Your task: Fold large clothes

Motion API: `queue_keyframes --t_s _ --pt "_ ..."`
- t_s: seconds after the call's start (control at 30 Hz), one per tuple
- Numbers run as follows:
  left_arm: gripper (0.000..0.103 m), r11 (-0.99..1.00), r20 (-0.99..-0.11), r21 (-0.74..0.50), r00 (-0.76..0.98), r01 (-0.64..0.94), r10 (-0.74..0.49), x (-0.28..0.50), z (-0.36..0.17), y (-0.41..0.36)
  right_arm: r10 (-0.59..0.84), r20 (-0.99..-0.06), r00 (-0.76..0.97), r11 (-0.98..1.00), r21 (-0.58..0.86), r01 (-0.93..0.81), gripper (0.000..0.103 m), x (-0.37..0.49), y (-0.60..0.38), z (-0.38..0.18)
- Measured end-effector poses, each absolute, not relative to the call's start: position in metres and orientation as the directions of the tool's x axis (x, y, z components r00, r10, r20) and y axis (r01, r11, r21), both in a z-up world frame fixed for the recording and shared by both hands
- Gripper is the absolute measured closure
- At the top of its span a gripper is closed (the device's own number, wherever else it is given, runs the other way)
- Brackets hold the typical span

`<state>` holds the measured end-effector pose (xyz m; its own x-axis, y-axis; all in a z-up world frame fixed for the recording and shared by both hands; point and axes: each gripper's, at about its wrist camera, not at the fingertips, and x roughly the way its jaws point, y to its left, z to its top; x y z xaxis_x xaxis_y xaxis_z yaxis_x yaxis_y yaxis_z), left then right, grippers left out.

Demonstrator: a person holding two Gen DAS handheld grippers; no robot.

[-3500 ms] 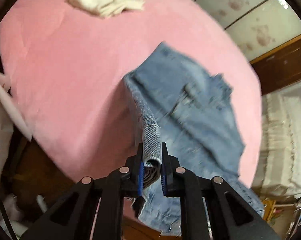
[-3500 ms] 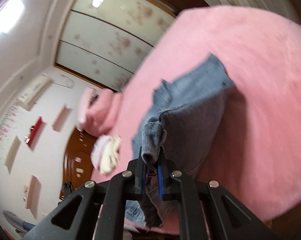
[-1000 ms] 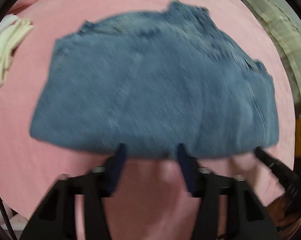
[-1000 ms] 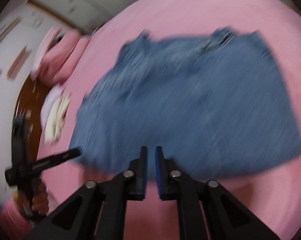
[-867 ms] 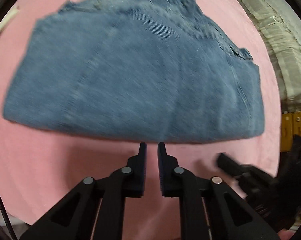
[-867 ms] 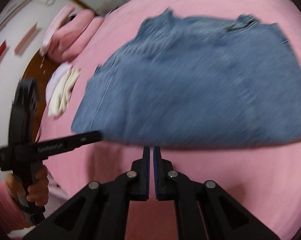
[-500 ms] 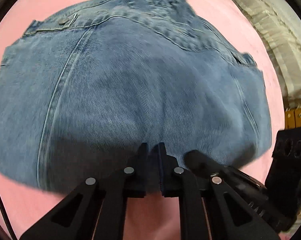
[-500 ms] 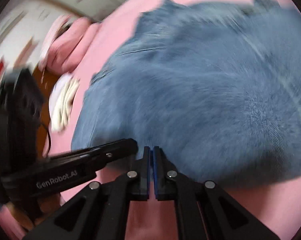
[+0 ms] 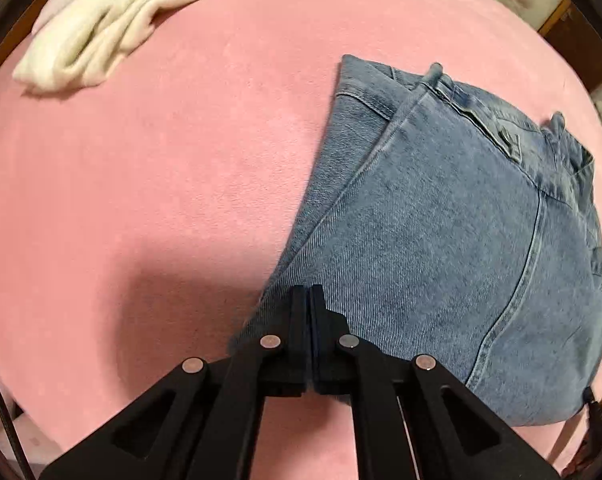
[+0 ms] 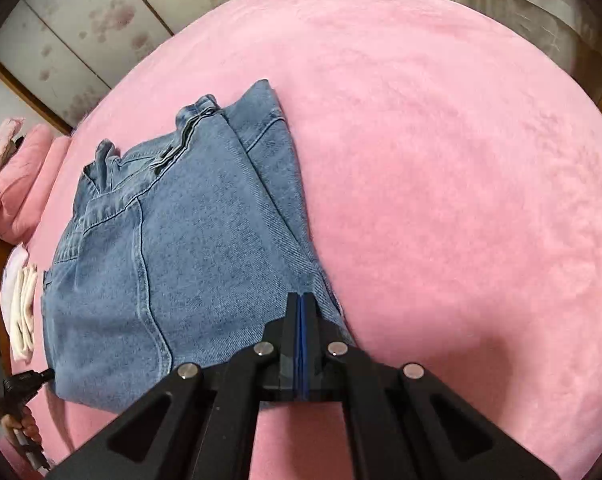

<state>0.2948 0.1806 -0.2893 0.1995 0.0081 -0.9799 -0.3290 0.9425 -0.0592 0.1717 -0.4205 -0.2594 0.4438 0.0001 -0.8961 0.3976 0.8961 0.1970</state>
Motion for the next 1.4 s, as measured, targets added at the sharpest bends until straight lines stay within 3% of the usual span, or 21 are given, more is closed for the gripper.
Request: queue_keyframes --t_s 0.1,0.2,0.3,0.43,0.63,0.83,0.97,1.0,1.13,1.17,1.3,1.4 --pt "0.097 0.96 -0.974 -0.141 0.207 -0.243 -0.091 0.294 -0.275 0.135 0.059 -0.861 0.505 0.925 0.237 0.296 0.101 0.175 -0.385 -0.244" --pt "0.096 0.949 -0.948 -0.289 0.176 -0.125 -0.265 0.286 -0.27 0.076 0.315 -0.813 0.489 0.878 0.446 0.175 0.101 0.174 -0.328 -0.249" --pt "0.096 0.936 -0.93 -0.351 0.112 0.008 -0.349 0.279 -0.278 0.014 0.452 -0.791 0.412 0.841 0.532 0.098 0.101 0.176 -0.274 -0.27" --pt "0.096 0.921 -0.916 -0.384 0.099 0.071 -0.389 0.284 -0.293 -0.032 0.441 -0.807 0.392 0.873 0.487 0.022 0.101 0.198 -0.232 -0.28" --pt "0.096 0.905 -0.885 -0.42 0.192 0.064 -0.424 0.347 -0.312 -0.058 0.484 -0.75 0.452 0.813 0.576 0.084 0.103 0.253 -0.252 -0.302" --pt "0.096 0.909 -0.867 -0.416 0.305 -0.008 -0.394 0.424 -0.321 -0.056 0.47 -0.707 0.528 0.82 0.571 0.036 0.103 0.308 -0.259 -0.305" --pt "0.101 0.912 -0.867 -0.41 0.308 0.006 -0.392 0.429 -0.326 -0.052 0.482 -0.716 0.505 0.805 0.589 0.068 0.103 0.342 -0.259 -0.312" --pt "0.102 0.933 -0.881 -0.36 0.327 0.005 -0.342 0.425 -0.321 -0.038 0.49 -0.718 0.495 0.807 0.588 0.054 0.103 0.346 -0.261 -0.311" --pt "0.102 0.936 -0.878 -0.333 0.399 -0.113 -0.264 0.426 -0.318 0.034 0.341 -0.764 0.548 0.886 0.455 0.083 0.103 0.34 -0.311 -0.295" --pt "0.102 0.911 -0.864 -0.388 0.4 -0.141 -0.306 0.428 -0.32 0.054 0.263 -0.78 0.568 0.899 0.412 0.148 0.103 0.331 -0.337 -0.292" --pt "0.102 0.922 -0.903 -0.234 0.421 -0.31 -0.087 0.437 -0.317 0.122 -0.005 -0.805 0.593 0.845 0.313 0.433 0.103 0.292 -0.434 -0.277" --pt "0.102 0.905 -0.913 -0.243 0.399 -0.351 -0.09 0.437 -0.31 0.124 -0.092 -0.814 0.574 0.817 0.268 0.511 0.103 0.289 -0.438 -0.262"
